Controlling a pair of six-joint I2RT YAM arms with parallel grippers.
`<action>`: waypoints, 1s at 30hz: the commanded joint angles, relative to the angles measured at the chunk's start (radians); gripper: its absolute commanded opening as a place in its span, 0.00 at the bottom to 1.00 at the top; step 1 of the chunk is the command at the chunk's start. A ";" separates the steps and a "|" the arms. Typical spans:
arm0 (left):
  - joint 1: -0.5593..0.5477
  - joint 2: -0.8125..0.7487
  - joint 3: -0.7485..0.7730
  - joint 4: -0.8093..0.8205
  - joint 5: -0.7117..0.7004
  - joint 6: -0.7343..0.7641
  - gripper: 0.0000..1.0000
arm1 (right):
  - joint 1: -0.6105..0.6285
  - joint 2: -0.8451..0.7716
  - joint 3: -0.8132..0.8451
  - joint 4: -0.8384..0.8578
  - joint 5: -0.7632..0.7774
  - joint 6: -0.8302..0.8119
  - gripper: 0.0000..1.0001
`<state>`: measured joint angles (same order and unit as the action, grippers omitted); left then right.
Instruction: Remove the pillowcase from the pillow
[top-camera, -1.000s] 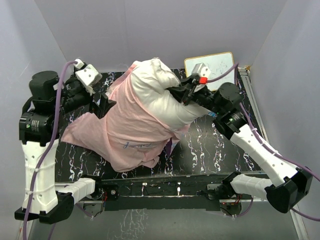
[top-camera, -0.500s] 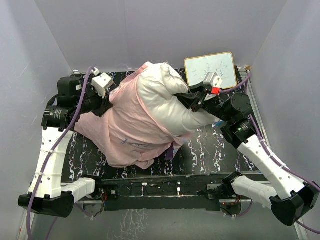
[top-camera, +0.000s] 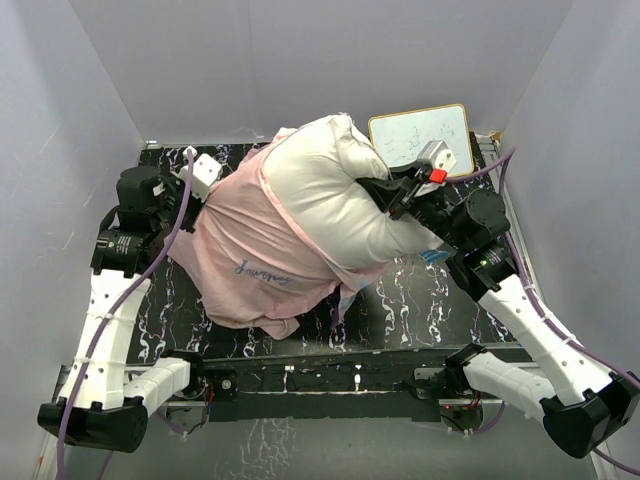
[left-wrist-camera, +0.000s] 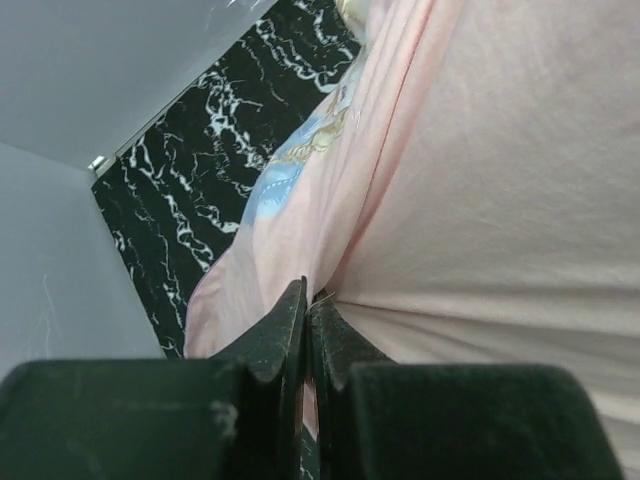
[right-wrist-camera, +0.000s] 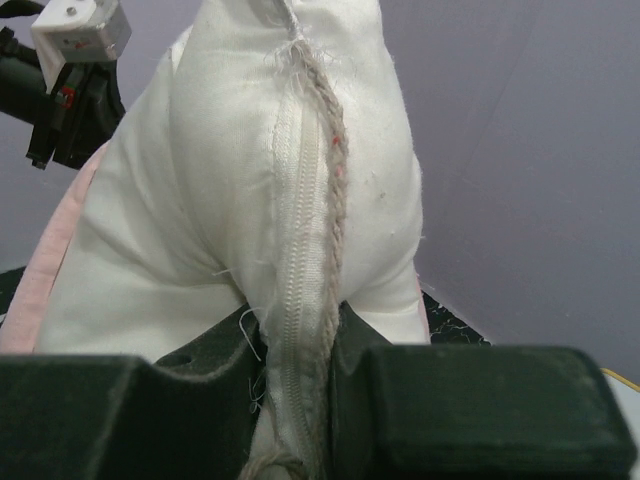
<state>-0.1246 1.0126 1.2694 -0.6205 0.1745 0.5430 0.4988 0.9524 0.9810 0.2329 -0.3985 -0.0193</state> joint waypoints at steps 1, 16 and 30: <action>0.163 0.018 -0.074 0.099 -0.158 0.095 0.00 | -0.072 -0.036 0.023 0.058 0.137 0.043 0.08; 0.513 0.174 0.005 0.038 0.159 0.135 0.52 | -0.157 0.012 -0.006 0.013 0.490 0.259 0.08; 0.510 0.158 -0.088 -0.401 0.546 0.420 0.97 | -0.157 0.064 -0.093 -0.142 0.525 0.265 0.08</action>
<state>0.3889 1.2144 1.2575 -0.9169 0.5938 0.8509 0.3351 1.0248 0.8696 0.0082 0.1844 0.2424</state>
